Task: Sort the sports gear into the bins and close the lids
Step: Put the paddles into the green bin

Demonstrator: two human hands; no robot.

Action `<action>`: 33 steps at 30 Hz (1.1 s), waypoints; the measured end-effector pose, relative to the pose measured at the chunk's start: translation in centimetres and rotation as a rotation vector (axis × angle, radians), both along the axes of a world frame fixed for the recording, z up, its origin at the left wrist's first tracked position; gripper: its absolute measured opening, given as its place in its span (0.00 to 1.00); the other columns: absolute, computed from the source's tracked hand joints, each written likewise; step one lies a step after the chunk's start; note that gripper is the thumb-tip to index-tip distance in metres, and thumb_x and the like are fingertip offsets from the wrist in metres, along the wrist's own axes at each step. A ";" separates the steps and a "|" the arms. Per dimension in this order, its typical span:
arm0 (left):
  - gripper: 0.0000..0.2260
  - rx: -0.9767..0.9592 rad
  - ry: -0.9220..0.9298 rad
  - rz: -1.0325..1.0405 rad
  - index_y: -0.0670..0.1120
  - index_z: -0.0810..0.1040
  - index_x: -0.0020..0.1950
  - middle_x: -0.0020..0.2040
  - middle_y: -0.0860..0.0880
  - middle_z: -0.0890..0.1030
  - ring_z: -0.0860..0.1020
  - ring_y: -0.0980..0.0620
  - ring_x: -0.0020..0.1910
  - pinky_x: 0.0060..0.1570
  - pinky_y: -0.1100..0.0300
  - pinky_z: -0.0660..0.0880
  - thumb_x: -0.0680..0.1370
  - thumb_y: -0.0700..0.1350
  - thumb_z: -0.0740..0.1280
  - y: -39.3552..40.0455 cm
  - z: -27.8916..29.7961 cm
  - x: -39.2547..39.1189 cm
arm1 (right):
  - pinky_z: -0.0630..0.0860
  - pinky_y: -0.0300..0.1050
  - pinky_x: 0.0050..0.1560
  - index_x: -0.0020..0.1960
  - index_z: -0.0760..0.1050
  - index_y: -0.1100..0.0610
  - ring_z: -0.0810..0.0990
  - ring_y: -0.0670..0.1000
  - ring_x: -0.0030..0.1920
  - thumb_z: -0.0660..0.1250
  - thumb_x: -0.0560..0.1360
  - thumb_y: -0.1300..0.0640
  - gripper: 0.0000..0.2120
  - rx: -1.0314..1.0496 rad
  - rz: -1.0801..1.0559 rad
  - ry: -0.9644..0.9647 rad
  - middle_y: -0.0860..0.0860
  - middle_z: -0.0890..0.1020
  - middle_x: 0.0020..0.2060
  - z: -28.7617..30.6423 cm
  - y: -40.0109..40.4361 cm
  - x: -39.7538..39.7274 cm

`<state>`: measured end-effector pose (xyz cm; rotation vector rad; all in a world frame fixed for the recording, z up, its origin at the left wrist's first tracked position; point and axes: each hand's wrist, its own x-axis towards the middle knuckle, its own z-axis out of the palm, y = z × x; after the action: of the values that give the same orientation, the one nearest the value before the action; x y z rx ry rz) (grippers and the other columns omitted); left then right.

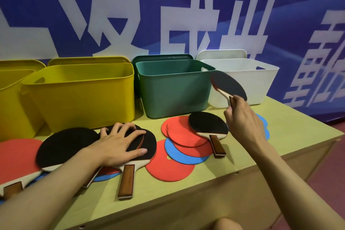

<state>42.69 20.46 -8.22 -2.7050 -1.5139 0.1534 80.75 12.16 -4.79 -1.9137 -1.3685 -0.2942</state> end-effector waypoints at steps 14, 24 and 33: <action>0.34 0.024 -0.112 0.010 0.68 0.52 0.78 0.75 0.56 0.56 0.56 0.50 0.74 0.72 0.36 0.55 0.74 0.78 0.48 -0.7 0.1 -0.2 | 0.69 0.63 0.66 0.75 0.69 0.51 0.72 0.62 0.62 0.56 0.86 0.50 0.19 -0.234 0.408 -0.316 0.57 0.80 0.63 12.2 14.3 -0.2; 0.32 0.022 -0.150 0.018 0.68 0.52 0.77 0.75 0.56 0.56 0.55 0.51 0.76 0.73 0.36 0.52 0.75 0.77 0.50 -0.8 0.2 -0.1 | 0.63 0.59 0.59 0.77 0.63 0.40 0.63 0.58 0.66 0.62 0.81 0.64 0.30 -0.074 0.363 -0.399 0.48 0.72 0.66 11.2 17.9 -1.3; 0.31 0.012 -0.146 0.026 0.69 0.52 0.77 0.76 0.56 0.55 0.54 0.51 0.76 0.73 0.37 0.53 0.76 0.76 0.50 -1.0 0.4 0.0 | 0.56 0.74 0.73 0.79 0.56 0.33 0.56 0.65 0.76 0.57 0.85 0.49 0.25 -0.412 0.194 -0.531 0.53 0.55 0.78 11.4 20.0 -1.4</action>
<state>42.66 19.50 -7.82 -2.7418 -1.5806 -0.0539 79.39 32.17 6.65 -2.0944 -2.0853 -0.4768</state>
